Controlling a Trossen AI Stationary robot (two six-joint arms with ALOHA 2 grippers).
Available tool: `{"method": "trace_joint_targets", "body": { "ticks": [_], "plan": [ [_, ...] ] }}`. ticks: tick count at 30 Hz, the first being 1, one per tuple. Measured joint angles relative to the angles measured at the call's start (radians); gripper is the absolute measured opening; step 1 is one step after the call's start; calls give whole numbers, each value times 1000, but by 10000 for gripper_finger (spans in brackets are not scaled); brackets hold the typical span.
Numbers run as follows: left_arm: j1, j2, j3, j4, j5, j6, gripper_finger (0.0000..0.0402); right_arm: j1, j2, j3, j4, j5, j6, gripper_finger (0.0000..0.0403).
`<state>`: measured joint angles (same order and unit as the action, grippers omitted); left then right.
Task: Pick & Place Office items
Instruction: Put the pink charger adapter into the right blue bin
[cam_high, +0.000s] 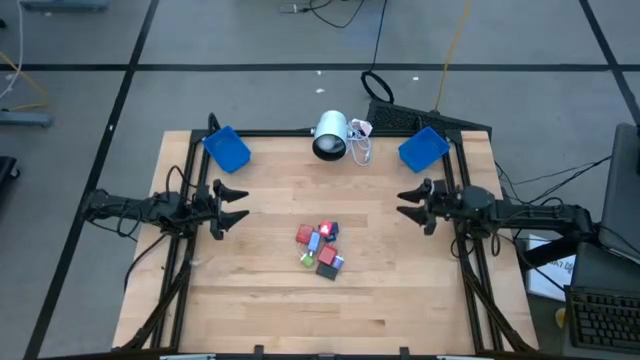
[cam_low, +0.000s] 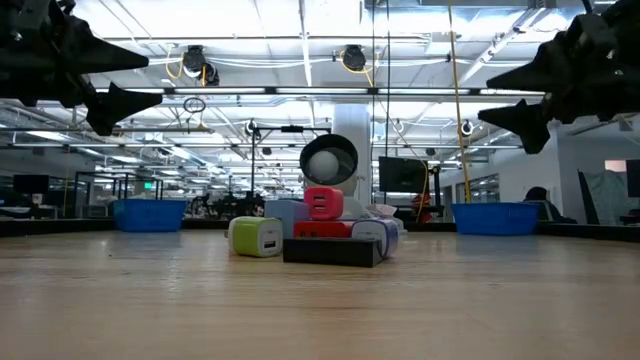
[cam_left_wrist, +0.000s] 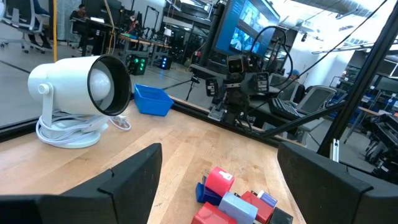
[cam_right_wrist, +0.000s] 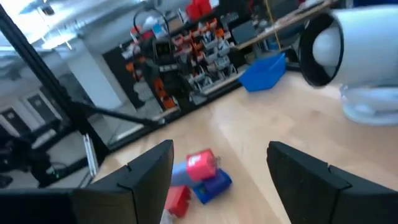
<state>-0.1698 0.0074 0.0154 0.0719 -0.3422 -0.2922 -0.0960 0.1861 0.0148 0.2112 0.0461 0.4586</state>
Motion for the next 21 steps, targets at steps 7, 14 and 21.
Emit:
{"method": "trace_joint_targets", "body": {
  "ticks": [7, 14, 21],
  "plan": [
    [0, 0, 0, 0, 0, 0, 324, -1, 0, 0, 46, 167, 10, 249],
    [0, 0, 0, 0, 0, 0, 324, 1, 39, 0, 116, 36, 117, 249],
    [0, 0, 0, 0, 0, 0, 324, 149, 265, 1, 547, 32, 43, 249]
  ]
}}
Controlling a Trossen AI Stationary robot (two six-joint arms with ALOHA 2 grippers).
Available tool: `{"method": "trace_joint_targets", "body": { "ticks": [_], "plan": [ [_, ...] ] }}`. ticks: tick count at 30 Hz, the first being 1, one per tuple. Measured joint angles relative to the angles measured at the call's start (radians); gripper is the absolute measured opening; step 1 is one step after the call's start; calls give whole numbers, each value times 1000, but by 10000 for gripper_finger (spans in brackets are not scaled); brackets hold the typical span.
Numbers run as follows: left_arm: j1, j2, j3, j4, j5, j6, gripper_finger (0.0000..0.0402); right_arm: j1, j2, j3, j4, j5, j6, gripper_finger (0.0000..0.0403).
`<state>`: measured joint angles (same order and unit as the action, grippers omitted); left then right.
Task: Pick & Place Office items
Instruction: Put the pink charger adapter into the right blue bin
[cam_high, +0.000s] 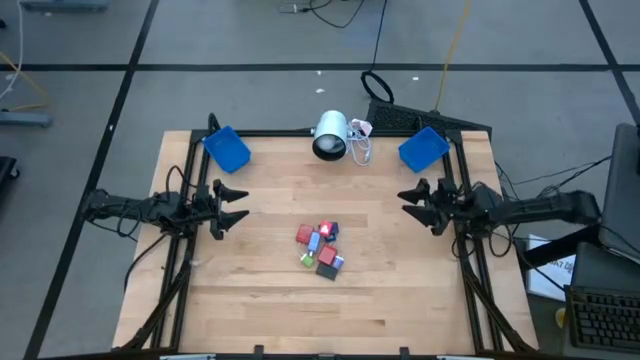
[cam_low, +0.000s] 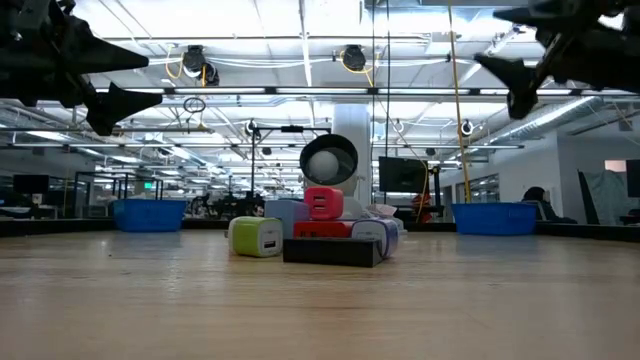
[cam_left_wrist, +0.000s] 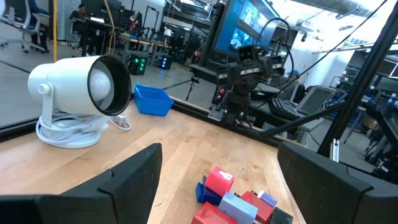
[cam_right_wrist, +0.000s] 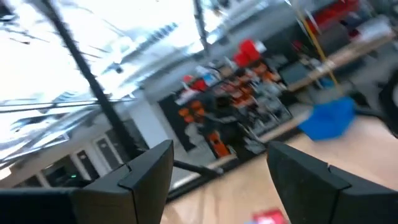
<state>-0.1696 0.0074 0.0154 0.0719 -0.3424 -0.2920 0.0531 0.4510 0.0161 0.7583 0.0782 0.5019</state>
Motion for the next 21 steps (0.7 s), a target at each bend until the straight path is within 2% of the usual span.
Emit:
{"method": "trace_joint_targets", "body": {
  "ticks": [3, 6, 14, 21],
  "plan": [
    [0, 0, 0, 0, 0, 0, 324, 92, 150, 36, 110, 112, -87, 250],
    [0, 0, 0, 0, 0, 0, 324, 162, 317, 105, 97, 223, -139, 263],
    [0, 0, 0, 2, 0, 0, 324, 214, 756, 412, 97, 263, -291, 328],
    [0, 0, 0, 2, 0, 0, 324, 202, 1047, 639, -92, 358, -361, 330]
  ]
}}
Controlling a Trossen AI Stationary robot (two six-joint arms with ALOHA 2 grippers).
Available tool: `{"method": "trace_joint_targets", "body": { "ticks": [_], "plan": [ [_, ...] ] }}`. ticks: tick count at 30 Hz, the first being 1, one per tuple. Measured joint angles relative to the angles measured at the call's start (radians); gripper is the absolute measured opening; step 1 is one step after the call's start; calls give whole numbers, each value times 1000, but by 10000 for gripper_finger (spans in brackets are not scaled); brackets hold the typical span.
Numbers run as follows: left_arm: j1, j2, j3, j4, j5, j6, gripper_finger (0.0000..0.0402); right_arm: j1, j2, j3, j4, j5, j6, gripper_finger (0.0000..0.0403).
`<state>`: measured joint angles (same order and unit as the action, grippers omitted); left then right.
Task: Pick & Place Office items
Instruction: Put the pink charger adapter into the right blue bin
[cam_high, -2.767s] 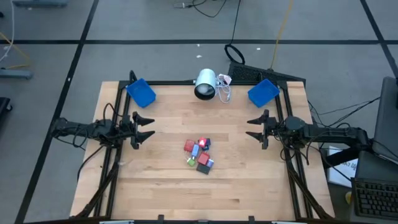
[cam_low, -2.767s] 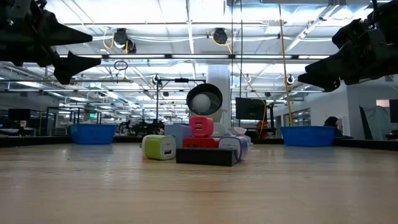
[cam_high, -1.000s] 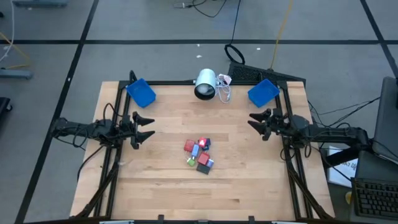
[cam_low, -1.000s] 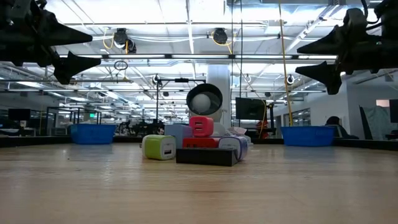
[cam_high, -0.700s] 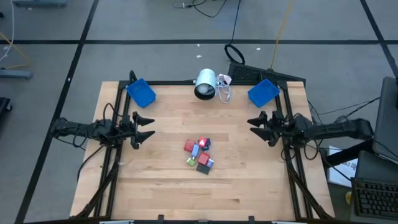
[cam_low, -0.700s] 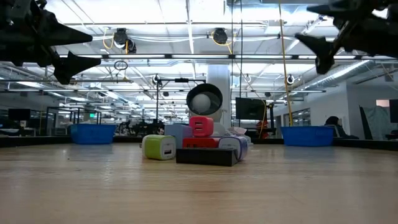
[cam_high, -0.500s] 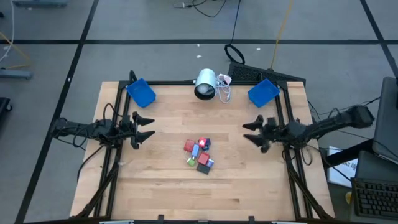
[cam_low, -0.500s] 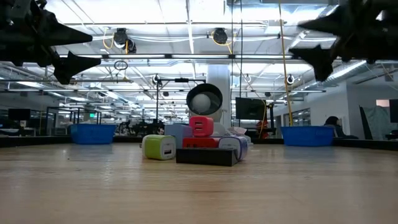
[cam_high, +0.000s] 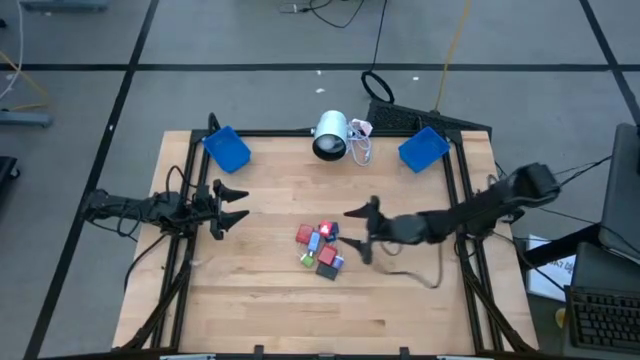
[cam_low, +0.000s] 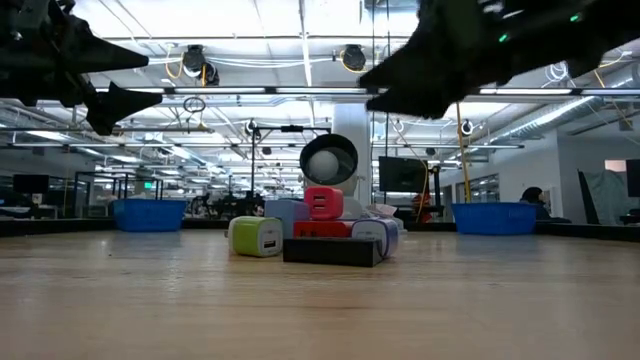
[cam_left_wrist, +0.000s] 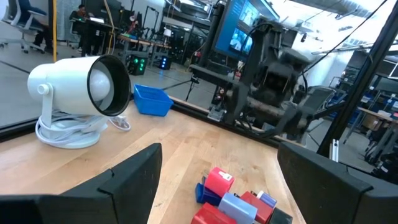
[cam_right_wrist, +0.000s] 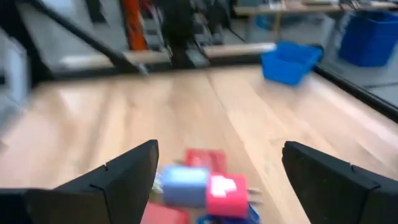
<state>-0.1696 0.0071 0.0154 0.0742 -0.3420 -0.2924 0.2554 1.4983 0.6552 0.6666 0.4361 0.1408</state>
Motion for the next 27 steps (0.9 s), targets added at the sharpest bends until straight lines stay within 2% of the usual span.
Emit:
{"method": "trace_joint_targets", "body": {
  "ticks": [7, 16, 27],
  "plan": [
    [0, 0, 0, 5, 0, 0, 324, -36, 197, 81, -27, 11, -70, 330],
    [0, 0, 0, 5, 0, 0, 324, -72, 328, 99, 63, 5, -8, 330],
    [0, 0, 0, 5, 0, 0, 324, -71, 400, 129, 69, -23, -22, 329]
  ]
}}
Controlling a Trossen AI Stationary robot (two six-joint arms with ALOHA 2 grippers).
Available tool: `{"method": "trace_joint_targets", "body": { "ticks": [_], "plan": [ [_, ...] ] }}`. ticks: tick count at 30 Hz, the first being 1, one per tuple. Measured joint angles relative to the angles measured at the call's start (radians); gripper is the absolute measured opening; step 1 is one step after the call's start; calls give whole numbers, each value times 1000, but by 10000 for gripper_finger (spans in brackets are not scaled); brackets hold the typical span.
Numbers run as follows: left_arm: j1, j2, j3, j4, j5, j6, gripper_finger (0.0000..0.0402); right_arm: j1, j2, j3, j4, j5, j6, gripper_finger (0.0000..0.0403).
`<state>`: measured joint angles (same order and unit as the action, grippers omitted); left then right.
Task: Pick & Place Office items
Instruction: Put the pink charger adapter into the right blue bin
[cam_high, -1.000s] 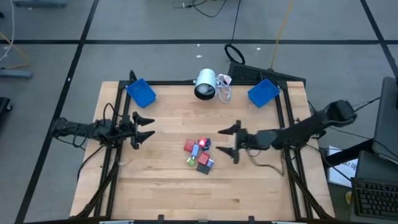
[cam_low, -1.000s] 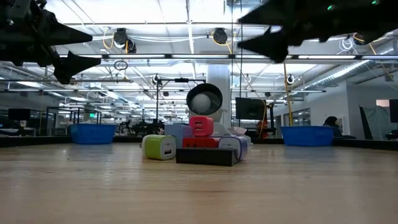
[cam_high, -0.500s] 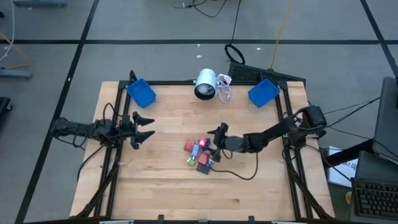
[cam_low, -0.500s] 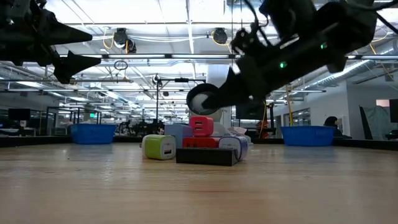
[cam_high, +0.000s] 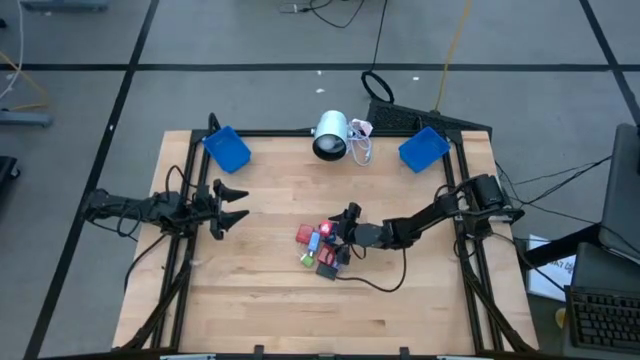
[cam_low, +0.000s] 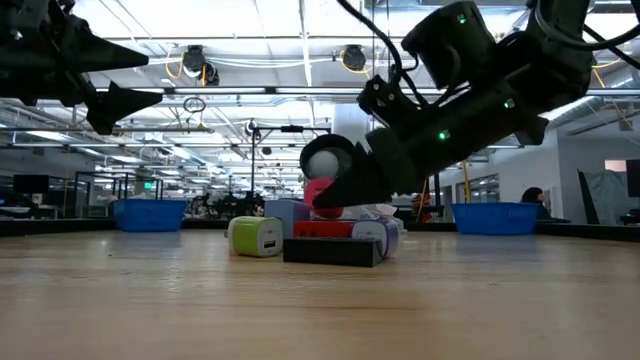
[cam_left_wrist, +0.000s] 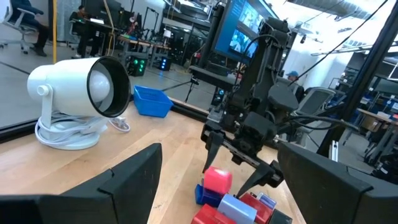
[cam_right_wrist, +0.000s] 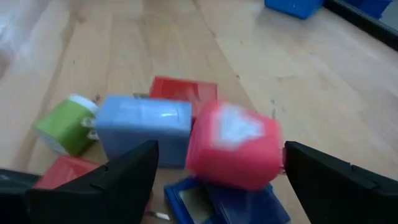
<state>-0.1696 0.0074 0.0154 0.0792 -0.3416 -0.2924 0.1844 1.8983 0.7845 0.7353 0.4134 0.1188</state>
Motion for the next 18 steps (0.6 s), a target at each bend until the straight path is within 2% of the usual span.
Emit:
{"method": "trace_joint_targets", "body": {
  "ticks": [18],
  "plan": [
    [0, 0, 0, 0, 0, 0, 324, -9, -1, 0, 24, 0, 19, 322]
  ]
}}
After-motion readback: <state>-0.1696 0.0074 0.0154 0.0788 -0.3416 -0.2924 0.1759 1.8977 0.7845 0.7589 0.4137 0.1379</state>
